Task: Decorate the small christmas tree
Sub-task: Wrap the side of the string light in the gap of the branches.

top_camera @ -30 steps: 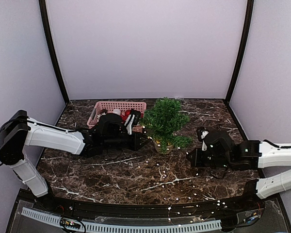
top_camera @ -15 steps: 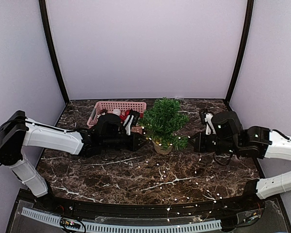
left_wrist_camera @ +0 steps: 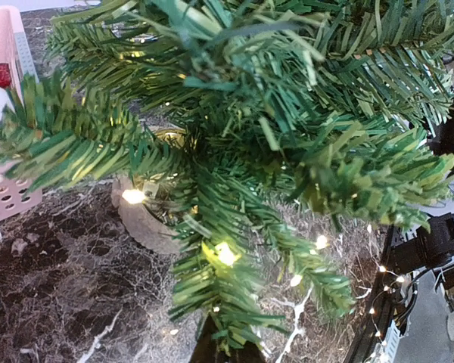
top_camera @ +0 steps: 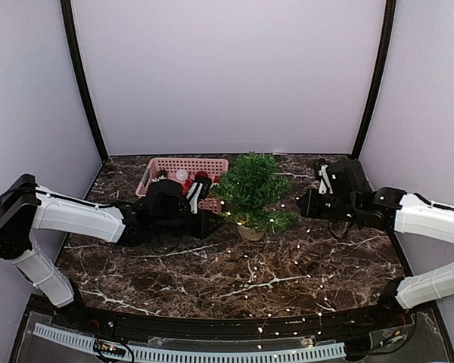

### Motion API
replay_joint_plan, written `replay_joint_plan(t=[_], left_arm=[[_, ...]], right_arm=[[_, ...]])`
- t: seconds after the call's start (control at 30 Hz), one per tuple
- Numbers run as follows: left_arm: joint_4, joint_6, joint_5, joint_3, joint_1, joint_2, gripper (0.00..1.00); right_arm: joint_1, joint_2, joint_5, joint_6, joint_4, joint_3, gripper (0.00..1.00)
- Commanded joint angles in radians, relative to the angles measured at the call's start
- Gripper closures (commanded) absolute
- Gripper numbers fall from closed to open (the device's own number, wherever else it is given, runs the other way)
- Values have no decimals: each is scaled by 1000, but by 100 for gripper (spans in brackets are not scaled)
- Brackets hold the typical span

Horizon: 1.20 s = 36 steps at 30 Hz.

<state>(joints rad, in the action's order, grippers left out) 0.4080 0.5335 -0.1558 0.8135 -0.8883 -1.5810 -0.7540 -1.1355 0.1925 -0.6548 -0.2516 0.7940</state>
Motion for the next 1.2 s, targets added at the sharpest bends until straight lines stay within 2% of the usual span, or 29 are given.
replay_joint_plan(t=[0.0, 0.23, 0.43, 0.63, 0.7, 0.77, 1.0, 1.1, 1.17], left_arm=[[-23, -25, 15, -20, 12, 46, 100], [-30, -29, 22, -9, 19, 48, 100], [-36, -43, 31, 31, 31, 30, 100], [-37, -65, 19, 79, 67, -7, 100], [-55, -79, 24, 90, 72, -2, 95], [-75, -92, 46, 89, 75, 19, 84], [-156, -86, 69, 17, 75, 135, 38], [-158, -41, 14, -11, 71, 162, 26], [-119, 3, -33, -36, 63, 165, 21]], right_arm=[[63, -24, -68, -4, 126, -52, 100], [93, -35, -156, -13, 202, -116, 100], [92, -21, -383, -10, 344, -170, 100], [90, -29, -406, -62, 389, -225, 100], [84, -28, -419, -84, 419, -245, 100], [68, -32, -425, -99, 444, -257, 100], [1, -28, -373, -145, 471, -283, 100], [-22, -12, -328, -157, 468, -292, 100], [-34, -1, -288, -165, 464, -298, 100]])
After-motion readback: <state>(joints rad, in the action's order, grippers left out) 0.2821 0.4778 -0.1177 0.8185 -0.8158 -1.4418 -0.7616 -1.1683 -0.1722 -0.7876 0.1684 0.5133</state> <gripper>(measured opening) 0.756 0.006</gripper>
